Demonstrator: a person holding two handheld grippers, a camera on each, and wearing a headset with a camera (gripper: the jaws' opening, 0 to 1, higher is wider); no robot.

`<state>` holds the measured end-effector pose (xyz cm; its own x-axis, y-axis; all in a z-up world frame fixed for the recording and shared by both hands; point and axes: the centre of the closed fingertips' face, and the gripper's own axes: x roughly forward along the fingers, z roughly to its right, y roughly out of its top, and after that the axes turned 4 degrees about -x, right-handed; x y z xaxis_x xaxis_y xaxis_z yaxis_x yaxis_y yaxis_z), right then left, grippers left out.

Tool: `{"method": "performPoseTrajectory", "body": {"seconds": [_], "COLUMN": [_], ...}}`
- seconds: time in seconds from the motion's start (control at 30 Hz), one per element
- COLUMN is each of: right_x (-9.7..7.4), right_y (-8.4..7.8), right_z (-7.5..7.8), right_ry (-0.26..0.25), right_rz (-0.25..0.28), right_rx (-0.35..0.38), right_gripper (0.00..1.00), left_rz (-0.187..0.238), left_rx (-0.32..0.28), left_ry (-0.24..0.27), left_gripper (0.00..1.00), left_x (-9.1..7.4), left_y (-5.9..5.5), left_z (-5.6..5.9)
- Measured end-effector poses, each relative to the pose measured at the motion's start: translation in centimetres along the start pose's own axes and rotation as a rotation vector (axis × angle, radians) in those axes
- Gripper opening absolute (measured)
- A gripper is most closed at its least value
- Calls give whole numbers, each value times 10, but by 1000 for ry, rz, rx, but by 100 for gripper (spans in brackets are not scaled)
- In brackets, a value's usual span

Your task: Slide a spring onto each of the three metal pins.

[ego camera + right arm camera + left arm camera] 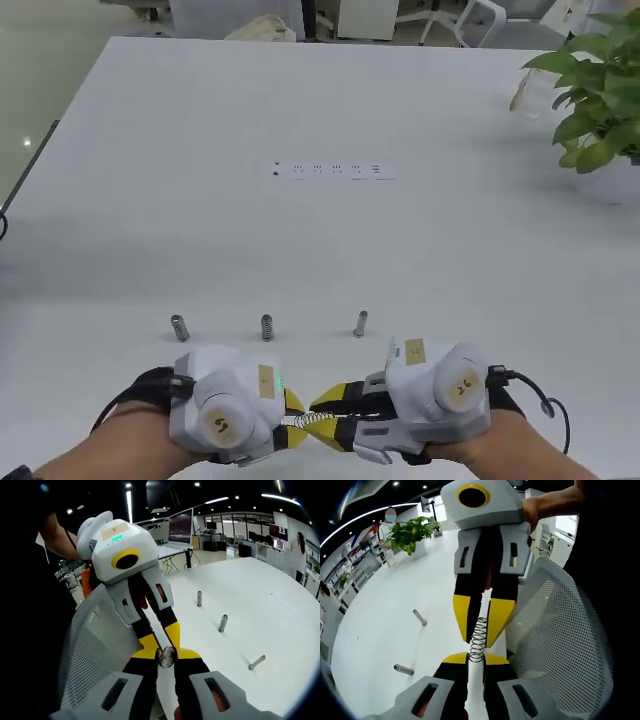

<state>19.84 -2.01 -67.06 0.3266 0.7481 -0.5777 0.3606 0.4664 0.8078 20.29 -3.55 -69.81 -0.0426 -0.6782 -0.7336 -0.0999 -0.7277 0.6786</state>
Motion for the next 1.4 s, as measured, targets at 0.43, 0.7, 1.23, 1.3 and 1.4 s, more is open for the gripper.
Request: {"method": "performPoseTrajectory", "body": {"seconds": [0.43,0.7,1.23,1.3,1.4], "right_x": [2,6,2,0,-3], "right_y": [-10,-9,-10,-11,-14], "right_z": [0,-2,4,6,10], "right_ry": [10,25,7,1,-7], "right_rz": [-41,-51,-50,-51,-55], "right_rx": [-62,-113,-92,-87,-80], "right_gripper": [15,9,9,9,9], "left_rz": [19,10,5,8,17], "left_rx": [-8,11,-42,-76,-117], "left_ry": [-3,-10,4,11,30], "left_gripper": [2,2,8,10,11], "left_x": [-4,-4,-2,-2,-3], "left_y": [4,4,-6,-10,-16], "left_z": [0,5,3,3,1]}}
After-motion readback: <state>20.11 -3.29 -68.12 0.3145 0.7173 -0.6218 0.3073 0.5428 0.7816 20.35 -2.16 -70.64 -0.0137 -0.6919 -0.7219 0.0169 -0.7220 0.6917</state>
